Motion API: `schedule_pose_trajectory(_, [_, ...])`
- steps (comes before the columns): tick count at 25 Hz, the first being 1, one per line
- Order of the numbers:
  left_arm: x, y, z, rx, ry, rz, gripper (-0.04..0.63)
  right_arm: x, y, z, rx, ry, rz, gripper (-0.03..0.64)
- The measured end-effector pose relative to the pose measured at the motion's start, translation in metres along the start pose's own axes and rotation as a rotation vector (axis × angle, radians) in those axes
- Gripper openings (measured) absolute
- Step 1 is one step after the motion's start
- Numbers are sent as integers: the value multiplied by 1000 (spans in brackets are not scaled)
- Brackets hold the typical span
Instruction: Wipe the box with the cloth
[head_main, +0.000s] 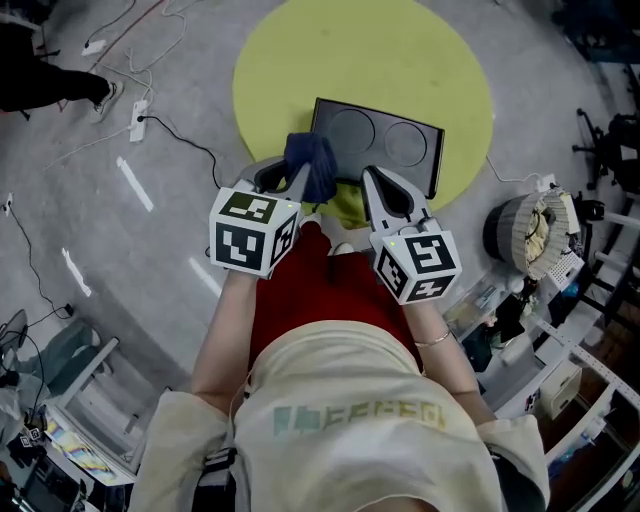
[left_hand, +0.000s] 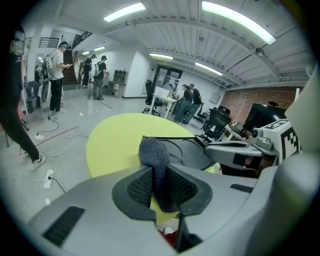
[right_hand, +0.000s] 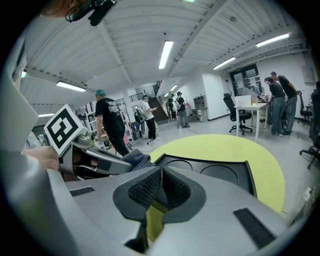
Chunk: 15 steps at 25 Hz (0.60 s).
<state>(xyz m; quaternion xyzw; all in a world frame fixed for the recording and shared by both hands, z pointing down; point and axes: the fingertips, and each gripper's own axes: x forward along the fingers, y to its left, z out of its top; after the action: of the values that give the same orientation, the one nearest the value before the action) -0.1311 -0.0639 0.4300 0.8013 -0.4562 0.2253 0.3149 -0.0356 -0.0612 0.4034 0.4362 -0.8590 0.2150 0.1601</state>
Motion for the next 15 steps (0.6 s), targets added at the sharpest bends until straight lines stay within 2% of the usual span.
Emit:
schedule_pose_trajectory(9, [-29,-10,-17,5,-79,140,64,-41,-12,-11,7,-41,-13,38])
schedule_pose_trajectory(15, [-56,-48,-23,41,-210,213,64,-93,-22,-16,4,-99,-23,38])
